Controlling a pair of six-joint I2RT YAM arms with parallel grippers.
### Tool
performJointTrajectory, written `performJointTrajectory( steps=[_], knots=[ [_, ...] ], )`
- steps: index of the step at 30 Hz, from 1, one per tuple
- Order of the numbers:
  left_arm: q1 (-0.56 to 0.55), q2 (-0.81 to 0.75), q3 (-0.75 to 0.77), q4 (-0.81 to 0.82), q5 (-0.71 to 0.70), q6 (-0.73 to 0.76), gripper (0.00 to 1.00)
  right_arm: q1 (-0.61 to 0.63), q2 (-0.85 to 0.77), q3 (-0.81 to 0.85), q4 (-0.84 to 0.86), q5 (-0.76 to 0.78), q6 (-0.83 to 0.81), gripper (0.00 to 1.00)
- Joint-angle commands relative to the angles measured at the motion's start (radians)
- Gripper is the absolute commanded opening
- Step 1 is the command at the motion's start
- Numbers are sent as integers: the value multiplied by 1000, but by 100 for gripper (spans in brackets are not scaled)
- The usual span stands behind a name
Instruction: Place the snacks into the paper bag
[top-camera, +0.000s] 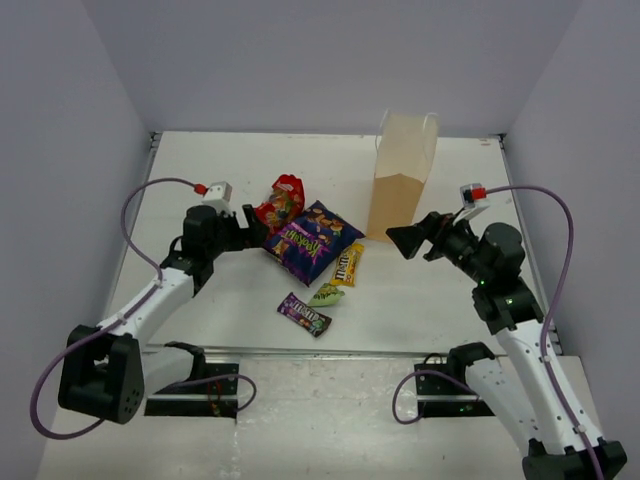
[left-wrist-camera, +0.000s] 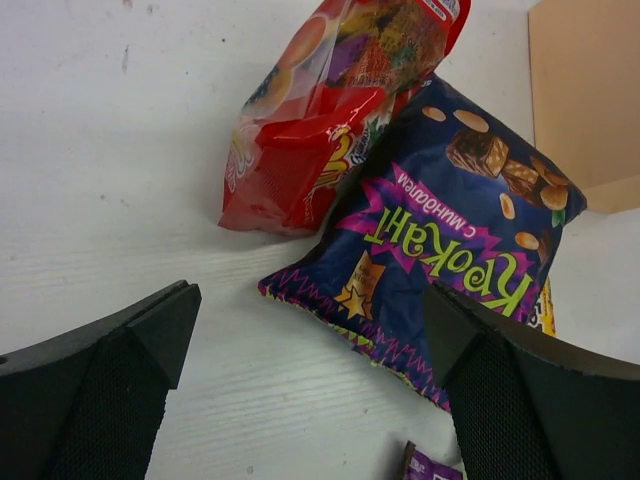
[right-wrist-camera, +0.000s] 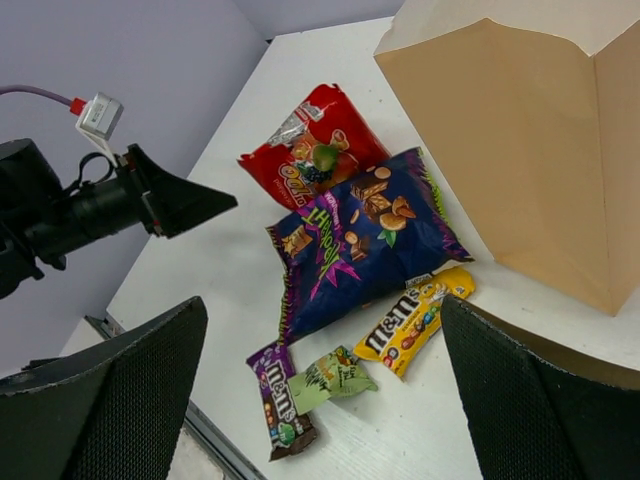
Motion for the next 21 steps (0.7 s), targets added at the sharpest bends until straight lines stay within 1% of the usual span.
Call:
performJointTrajectory(
  steps=[1, 2, 5, 8, 13, 21],
  knots=[
    [-37, 63, 17, 250, -33, 28, 100, 2, 10, 14, 39, -18, -15, 99],
    [-63, 112, 43, 270, -45, 72, 100, 2, 15, 14, 43, -21, -14, 99],
    [-118, 192, 112, 278, -138, 170, 100, 2, 24, 14, 53, -38, -7, 99],
    [-135, 250, 164, 284, -186, 229, 100, 2, 30, 14, 56, -46, -6, 99],
    [-137, 321, 205, 296, -249, 279, 100, 2, 33, 7, 63, -56, -4, 99],
    [-136, 357, 219, 324, -315, 308, 100, 2, 36, 9, 63, -69, -3, 99]
  ],
)
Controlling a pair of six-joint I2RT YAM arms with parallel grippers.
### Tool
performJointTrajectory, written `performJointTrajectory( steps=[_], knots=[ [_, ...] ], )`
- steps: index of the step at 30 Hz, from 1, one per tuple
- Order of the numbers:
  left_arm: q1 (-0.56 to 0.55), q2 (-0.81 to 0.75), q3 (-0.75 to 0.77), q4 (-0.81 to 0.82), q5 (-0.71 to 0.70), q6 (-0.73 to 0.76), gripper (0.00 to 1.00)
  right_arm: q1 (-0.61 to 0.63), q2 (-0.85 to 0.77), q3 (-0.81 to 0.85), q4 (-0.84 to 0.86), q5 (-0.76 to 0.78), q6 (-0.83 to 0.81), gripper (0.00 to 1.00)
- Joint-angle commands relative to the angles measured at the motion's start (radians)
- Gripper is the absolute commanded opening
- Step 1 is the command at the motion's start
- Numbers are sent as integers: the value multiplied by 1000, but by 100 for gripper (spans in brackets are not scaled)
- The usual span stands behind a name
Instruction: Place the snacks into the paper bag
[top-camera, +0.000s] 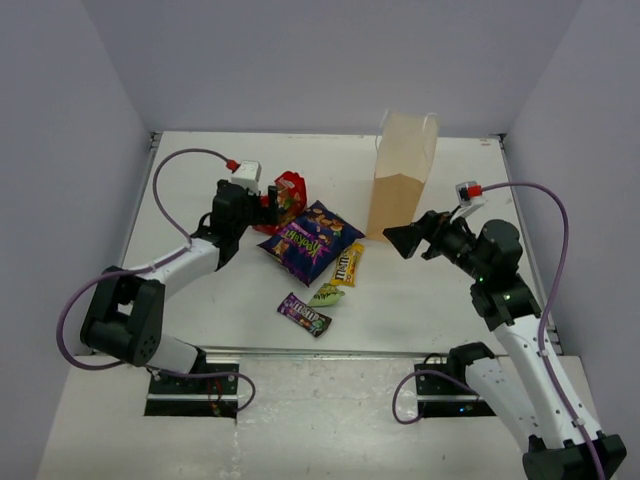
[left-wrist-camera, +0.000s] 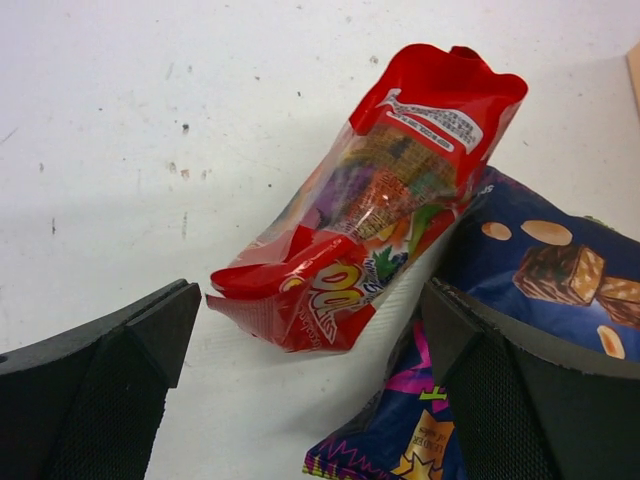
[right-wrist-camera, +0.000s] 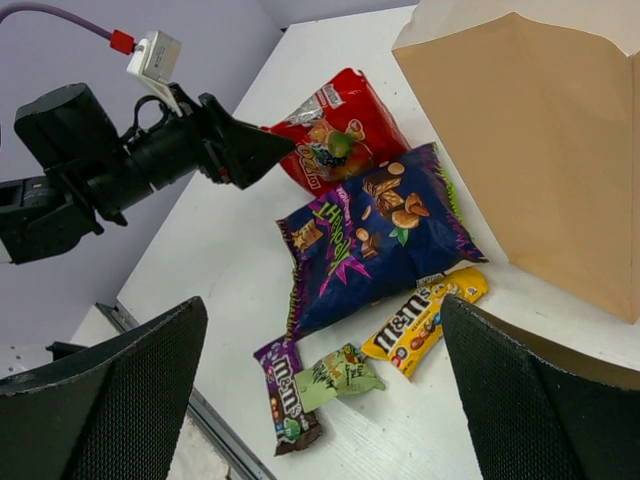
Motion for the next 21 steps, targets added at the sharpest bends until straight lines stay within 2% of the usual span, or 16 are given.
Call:
performJointTrajectory(
  steps=[1, 6, 9, 15, 17, 18, 19, 21],
  knots=[
    [0, 5, 38, 76, -55, 49, 100, 2, 2, 6, 36, -32, -4, 99],
    [0, 50, 72, 49, -68, 60, 99, 2, 7, 6, 38, -41, -4, 99],
    [1, 27, 37, 92, -73, 68, 100, 2, 1, 6, 35, -37, -5, 99],
    [8, 97, 92, 58, 28, 96, 98, 2, 10, 9, 36, -50, -5, 99],
    [15, 128, 105, 64, 102, 93, 88, 2, 7, 10, 32, -47, -5, 99],
    [23, 140, 112, 69, 146, 88, 80, 2, 5, 9, 30, -44, -5, 99],
    [35, 165, 127, 67, 227, 76, 64, 2, 4, 9, 26, -38, -7, 99],
    [44, 192, 145, 58, 284, 60, 55, 2, 4, 12, 24, -38, -7, 99]
  ],
)
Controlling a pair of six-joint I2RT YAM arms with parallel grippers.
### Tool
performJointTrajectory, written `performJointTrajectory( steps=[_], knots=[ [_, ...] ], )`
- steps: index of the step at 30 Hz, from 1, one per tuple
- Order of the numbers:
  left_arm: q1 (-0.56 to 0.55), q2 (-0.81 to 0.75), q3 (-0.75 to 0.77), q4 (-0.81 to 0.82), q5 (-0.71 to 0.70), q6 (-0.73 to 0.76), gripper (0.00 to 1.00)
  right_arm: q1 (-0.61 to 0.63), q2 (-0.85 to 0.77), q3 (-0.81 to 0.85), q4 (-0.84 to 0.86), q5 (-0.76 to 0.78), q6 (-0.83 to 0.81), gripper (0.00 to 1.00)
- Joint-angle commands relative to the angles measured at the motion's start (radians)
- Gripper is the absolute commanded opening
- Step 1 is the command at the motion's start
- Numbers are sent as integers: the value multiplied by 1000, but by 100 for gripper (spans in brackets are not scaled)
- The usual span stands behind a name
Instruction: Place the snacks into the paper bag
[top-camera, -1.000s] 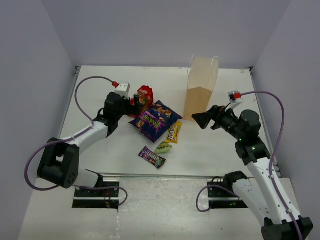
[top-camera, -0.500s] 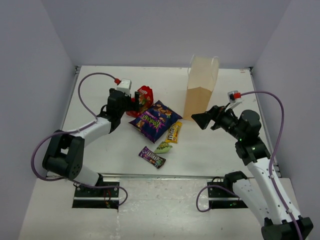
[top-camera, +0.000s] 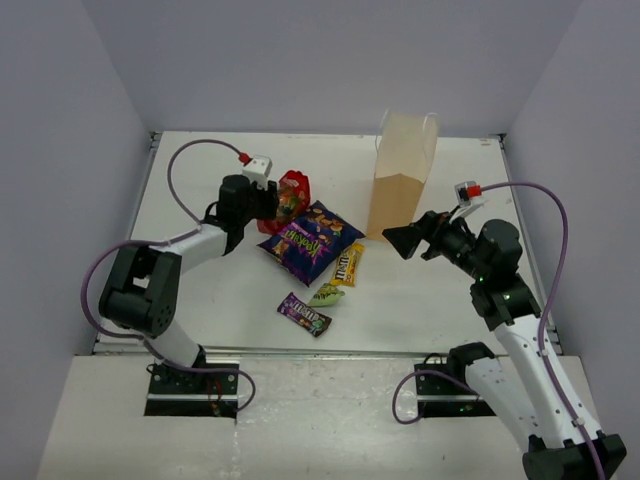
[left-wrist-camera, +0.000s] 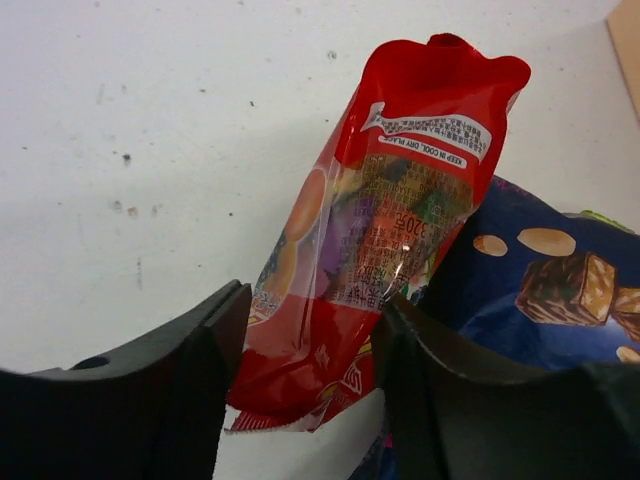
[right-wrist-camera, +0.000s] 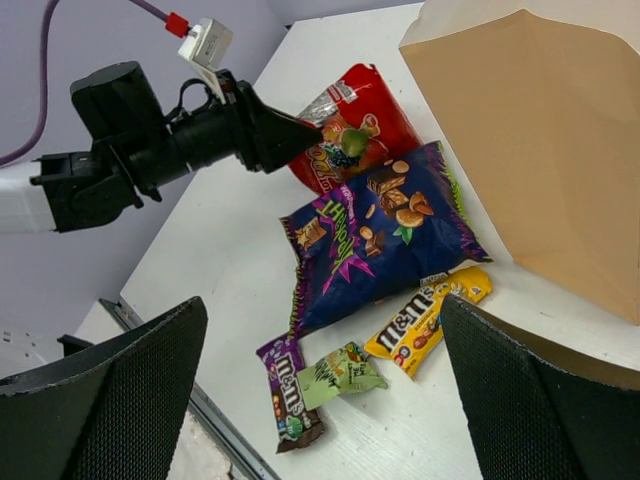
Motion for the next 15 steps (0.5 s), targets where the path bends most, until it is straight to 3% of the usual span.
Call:
performJointTrajectory(
  steps=[1, 4, 5, 9, 15],
  knots=[
    [21, 62, 73, 9, 191, -11, 49, 2, 3, 14, 20, -17, -10, 99],
    [25, 107, 122, -46, 281, -13, 17, 2, 1, 18, 12, -16, -10, 99],
    [25, 116, 137, -68, 320, -13, 0, 2, 1, 17, 14, -14, -10, 99],
    [35, 95, 153, -96, 345, -41, 0, 2, 0, 26, 9, -14, -8, 99],
    [38, -117, 99, -27, 323, -82, 0, 2, -10, 33, -2, 3, -5, 99]
  ],
)
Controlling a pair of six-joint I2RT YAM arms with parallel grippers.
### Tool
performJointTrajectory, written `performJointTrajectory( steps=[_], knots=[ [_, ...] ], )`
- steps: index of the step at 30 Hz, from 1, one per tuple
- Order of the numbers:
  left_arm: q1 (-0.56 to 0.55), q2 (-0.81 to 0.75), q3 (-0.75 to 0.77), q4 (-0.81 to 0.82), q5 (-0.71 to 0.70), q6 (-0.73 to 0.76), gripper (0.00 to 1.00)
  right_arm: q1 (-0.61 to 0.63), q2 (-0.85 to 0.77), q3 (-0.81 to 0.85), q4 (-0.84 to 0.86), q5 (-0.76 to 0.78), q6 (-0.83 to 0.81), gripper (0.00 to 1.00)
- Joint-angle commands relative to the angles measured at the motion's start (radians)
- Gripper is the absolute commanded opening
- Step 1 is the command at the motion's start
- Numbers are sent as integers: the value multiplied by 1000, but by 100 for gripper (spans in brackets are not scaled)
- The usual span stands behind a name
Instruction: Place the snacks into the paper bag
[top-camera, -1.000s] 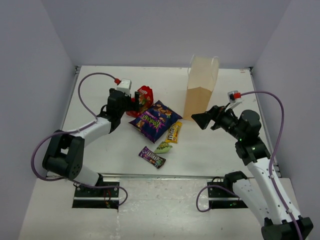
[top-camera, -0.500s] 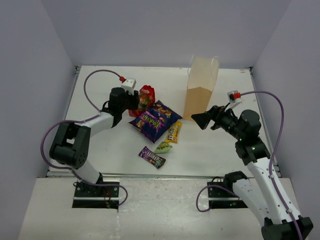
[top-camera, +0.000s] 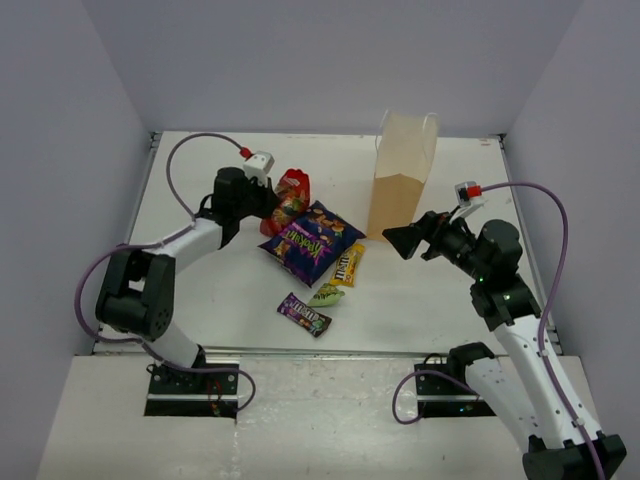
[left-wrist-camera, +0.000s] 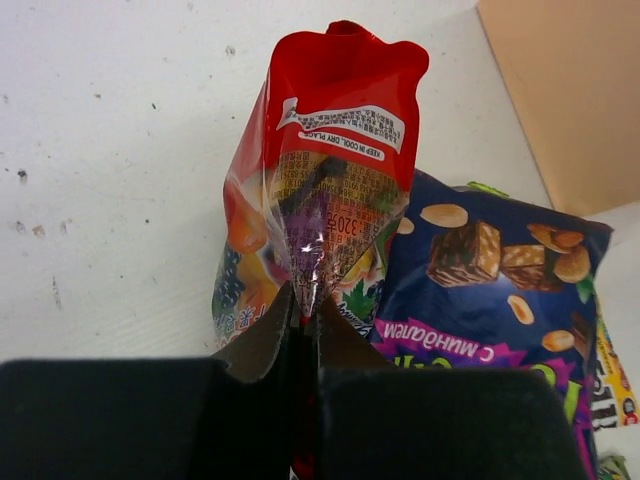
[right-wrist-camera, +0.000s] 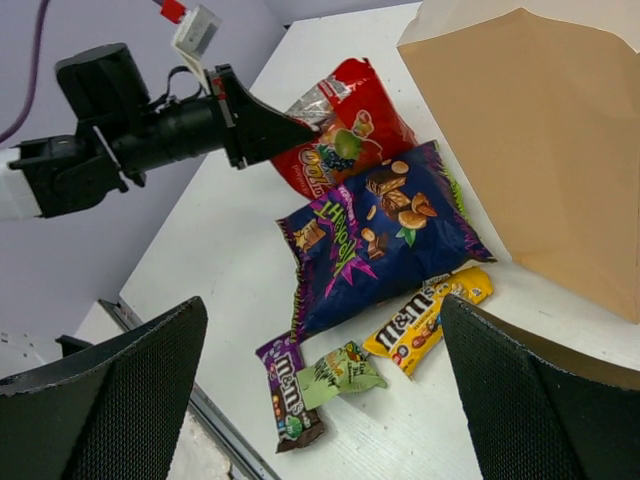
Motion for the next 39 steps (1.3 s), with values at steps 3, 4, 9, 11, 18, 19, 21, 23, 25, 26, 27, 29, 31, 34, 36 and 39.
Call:
performJointTrajectory(
  steps=[3, 4, 9, 11, 18, 19, 21, 23, 25, 26, 27, 29, 31, 34, 36, 39],
  knots=[
    [0, -254, 50, 37, 42, -71, 0, 2, -6, 40, -9, 16, -2, 99],
    [0, -271, 63, 17, 40, -101, 0, 2, -9, 40, -13, 20, -2, 99],
    [-29, -337, 144, -17, 87, -172, 0, 2, -31, 47, -38, 91, 9, 99],
    [-61, -360, 194, -41, 88, -192, 0, 3, -45, 50, -48, 138, 14, 99],
    [-207, -406, 380, -115, 57, -221, 0, 2, -124, 55, -120, 334, 47, 99],
    [-219, -409, 394, -120, 54, -229, 0, 2, -140, 56, -127, 356, 49, 99],
    [-260, -413, 432, -118, 51, -238, 0, 2, -152, 61, -148, 396, 58, 99],
    [-287, -408, 460, -118, 38, -238, 0, 2, -163, 64, -171, 444, 63, 99],
    [-317, -385, 501, -117, 23, -236, 0, 2, -166, 75, -188, 485, 78, 99],
    [-333, -359, 532, -117, 19, -238, 0, 2, -168, 81, -202, 499, 89, 99],
    [-337, -342, 546, -111, 14, -247, 0, 0, -169, 81, -208, 516, 98, 99],
    [-366, -307, 572, -83, -8, -269, 0, 2, -180, 78, -219, 563, 122, 99],
    [-385, -249, 587, -23, -32, -295, 0, 2, -190, 73, -222, 611, 138, 99],
    [-420, -166, 644, 4, -107, -315, 0, 2, -220, 61, -223, 638, 156, 99],
    [-443, -112, 684, 17, -155, -319, 0, 2, -241, 53, -223, 665, 161, 99],
    [-472, -48, 733, 27, -300, -327, 0, 0, -263, 44, -225, 691, 164, 99]
  ],
)
